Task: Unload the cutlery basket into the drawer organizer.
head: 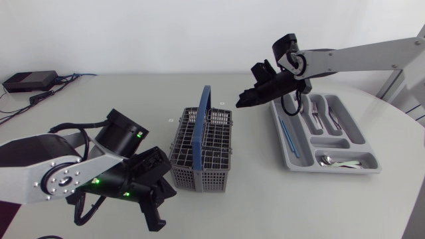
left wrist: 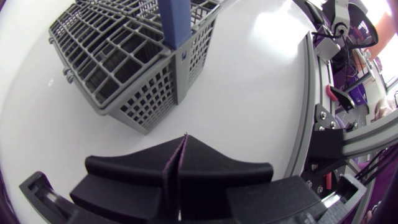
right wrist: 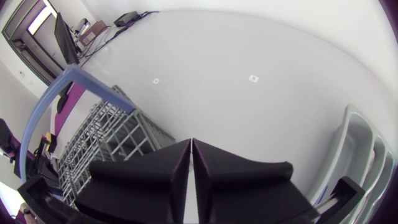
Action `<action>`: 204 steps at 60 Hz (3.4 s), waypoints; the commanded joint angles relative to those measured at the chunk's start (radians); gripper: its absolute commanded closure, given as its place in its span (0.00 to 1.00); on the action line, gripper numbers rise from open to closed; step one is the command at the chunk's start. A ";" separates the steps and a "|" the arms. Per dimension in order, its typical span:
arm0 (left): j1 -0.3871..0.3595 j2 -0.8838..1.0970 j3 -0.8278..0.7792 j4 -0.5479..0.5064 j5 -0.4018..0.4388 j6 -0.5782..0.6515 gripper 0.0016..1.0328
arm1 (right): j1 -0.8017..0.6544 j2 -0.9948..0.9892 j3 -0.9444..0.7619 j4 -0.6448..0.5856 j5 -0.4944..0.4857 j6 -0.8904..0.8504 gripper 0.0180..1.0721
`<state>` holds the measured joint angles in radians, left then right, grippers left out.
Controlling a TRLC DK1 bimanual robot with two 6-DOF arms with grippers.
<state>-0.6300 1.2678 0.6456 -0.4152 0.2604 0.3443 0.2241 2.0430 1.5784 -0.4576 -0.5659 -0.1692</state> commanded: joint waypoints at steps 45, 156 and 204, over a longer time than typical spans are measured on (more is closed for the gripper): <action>0.286 0.154 0.026 0.182 0.005 0.124 0.87 | 0.075 -0.178 -0.232 -0.102 -0.120 -0.055 0.95; 0.319 0.512 0.436 0.208 -0.015 0.093 0.87 | 0.109 -0.428 -0.544 0.031 0.014 0.033 0.95; 0.375 0.561 0.447 0.216 -0.020 0.098 0.87 | 0.127 -0.451 -0.595 0.054 0.063 0.037 0.95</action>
<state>-0.2550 1.8019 1.0817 -0.2035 0.2264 0.4347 0.3321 1.6142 0.9985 -0.4366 -0.4946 -0.1528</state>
